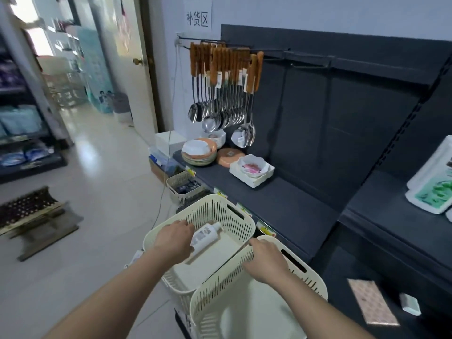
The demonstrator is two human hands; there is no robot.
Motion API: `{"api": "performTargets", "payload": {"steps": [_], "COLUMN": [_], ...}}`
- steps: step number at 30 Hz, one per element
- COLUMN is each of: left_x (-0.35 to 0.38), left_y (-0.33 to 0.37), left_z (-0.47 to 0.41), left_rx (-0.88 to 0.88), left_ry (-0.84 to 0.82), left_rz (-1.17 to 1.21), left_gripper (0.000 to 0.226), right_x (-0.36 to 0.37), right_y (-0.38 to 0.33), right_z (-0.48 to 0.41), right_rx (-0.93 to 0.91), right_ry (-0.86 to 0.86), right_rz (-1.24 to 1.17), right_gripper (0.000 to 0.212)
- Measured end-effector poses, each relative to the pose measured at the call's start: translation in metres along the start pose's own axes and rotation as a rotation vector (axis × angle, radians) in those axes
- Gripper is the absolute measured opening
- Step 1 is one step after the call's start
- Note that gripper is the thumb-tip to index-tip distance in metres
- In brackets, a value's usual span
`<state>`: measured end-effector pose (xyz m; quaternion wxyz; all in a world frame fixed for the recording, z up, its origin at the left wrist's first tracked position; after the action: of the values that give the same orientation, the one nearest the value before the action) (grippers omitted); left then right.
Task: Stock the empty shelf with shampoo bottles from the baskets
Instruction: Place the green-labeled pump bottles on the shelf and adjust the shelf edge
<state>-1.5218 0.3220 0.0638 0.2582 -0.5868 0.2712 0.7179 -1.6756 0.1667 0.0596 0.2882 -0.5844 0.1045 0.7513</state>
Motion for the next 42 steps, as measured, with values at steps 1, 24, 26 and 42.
{"api": "performTargets", "payload": {"steps": [1,24,26,42], "left_x": [0.005,0.182,0.202,0.313], "left_y": [-0.006,-0.075,-0.079,-0.081], "left_z": [-0.004,-0.144,-0.159,-0.208], "left_rx": [-0.004,-0.011,-0.015,-0.255], "left_ry": [-0.010,-0.364,-0.398,-0.423], "left_rz": [0.007,0.105,0.135,0.248], "left_gripper": [0.041,0.046,0.053,0.115], "right_x": [0.003,0.129,0.146,0.230], "right_y": [-0.005,-0.059,-0.059,-0.012], "right_z": [-0.005,-0.185,-0.204,-0.269], "right_rx": [0.001,0.110,0.163,0.474], "right_ry": [-0.009,-0.325,-0.347,-0.360], "right_rz": [-0.005,-0.201,-0.273,-0.595], "right_gripper": [0.046,0.058,0.060,0.045]}}
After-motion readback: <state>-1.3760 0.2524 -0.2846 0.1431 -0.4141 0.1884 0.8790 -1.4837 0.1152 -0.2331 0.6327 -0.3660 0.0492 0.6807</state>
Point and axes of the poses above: each hand's wrist, its own z-axis away from the middle knuckle, its own x-axis out of the palm, y = z × x, the point moved 7 cm from there along -z, towards the middle knuckle, and after that the axes turned 8 degrees about z, right-handed, at the moved point
